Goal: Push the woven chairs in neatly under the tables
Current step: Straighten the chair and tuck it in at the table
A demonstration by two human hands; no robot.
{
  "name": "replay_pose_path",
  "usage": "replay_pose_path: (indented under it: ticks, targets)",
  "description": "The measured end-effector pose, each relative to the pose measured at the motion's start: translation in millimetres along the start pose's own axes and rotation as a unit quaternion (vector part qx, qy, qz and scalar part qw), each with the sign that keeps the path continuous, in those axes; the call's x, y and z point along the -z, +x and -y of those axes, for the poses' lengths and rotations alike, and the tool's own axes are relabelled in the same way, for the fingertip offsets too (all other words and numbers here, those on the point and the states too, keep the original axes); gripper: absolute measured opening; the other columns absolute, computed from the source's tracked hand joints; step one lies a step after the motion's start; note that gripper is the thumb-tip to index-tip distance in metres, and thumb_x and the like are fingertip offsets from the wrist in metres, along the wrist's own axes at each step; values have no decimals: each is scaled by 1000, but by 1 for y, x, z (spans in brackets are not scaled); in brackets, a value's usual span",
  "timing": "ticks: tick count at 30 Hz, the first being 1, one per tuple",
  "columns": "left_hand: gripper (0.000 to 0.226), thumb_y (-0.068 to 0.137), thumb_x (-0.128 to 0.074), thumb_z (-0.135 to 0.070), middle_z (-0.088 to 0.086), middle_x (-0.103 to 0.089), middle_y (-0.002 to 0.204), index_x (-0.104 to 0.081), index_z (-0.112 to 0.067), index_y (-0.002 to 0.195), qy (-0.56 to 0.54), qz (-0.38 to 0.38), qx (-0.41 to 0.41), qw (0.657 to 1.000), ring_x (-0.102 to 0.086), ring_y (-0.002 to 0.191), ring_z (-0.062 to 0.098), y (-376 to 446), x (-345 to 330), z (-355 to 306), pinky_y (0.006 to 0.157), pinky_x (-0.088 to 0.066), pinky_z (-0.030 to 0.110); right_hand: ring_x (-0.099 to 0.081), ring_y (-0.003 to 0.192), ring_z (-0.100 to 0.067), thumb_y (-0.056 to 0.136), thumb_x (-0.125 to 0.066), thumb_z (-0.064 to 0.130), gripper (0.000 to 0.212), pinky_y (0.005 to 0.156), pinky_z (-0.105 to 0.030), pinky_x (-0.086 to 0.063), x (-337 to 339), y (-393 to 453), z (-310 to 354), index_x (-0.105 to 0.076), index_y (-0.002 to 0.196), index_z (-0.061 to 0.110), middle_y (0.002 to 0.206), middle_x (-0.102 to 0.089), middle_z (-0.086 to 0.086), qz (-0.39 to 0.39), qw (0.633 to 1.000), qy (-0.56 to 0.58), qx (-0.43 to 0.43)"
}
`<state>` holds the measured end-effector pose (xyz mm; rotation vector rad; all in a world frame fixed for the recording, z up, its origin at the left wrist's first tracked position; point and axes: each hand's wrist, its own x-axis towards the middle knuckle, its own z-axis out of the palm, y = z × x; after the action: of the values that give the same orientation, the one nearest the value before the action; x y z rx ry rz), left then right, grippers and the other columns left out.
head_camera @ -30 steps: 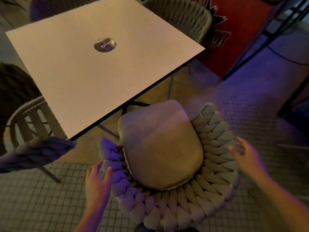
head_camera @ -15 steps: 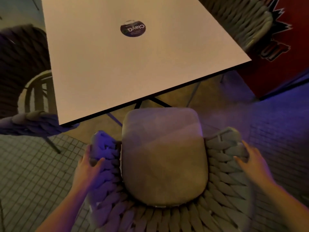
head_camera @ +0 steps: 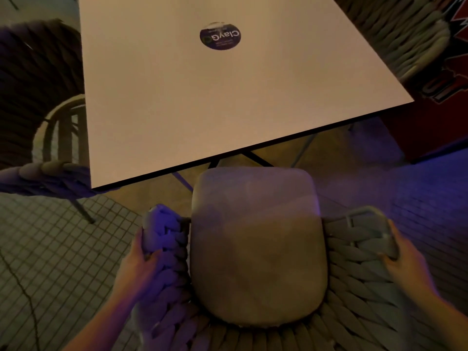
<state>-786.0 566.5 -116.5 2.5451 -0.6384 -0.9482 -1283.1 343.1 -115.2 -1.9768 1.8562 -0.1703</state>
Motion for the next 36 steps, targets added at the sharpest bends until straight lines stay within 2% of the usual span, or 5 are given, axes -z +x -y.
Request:
replay_pose_path:
  ticks: [3,12,19,28,36]
  targets:
    - [77,86,-59,-37,25,-63,122,-20,-20,151,-21,-4,15,1000,-62,104,43,-20,-15,1,76,-42,37,-60,106,-45,68,-74,-8,92,87,-48,-47,7,19,-9,-32,146,15,124,-59,-29,1,1000,0,11]
    - [79,87,-64,-25,28,-63,120,-19,-23,152,-92,-30,58,994,-62,104,40,-57,-54,3,77,-39,33,-58,111,-40,69,-74,-6,95,89,-45,-46,24,80,-16,-29,147,24,130,-57,-24,33,997,-18,64]
    - [81,86,-66,-27,31,-59,126,-19,-27,152,-85,-48,80,992,-60,111,42,-61,-61,-3,79,-39,35,-59,111,-37,69,-74,-4,98,89,-40,-46,30,93,-21,-26,148,29,131,-56,-21,44,995,-21,86]
    - [79,87,-64,-29,29,-64,118,-20,-23,152,-64,-57,65,994,-63,102,44,-63,-67,-10,72,-38,34,-58,109,-39,73,-74,0,96,86,-41,-47,34,108,-19,-22,149,30,128,-56,-23,58,994,-28,91]
    - [75,84,-64,-42,22,-59,130,-26,-26,147,-65,-78,30,994,-58,114,43,-38,-53,-28,87,-44,46,-55,108,-40,81,-61,2,88,83,-45,-49,27,101,-11,-15,150,33,138,-44,-18,51,997,-37,46]
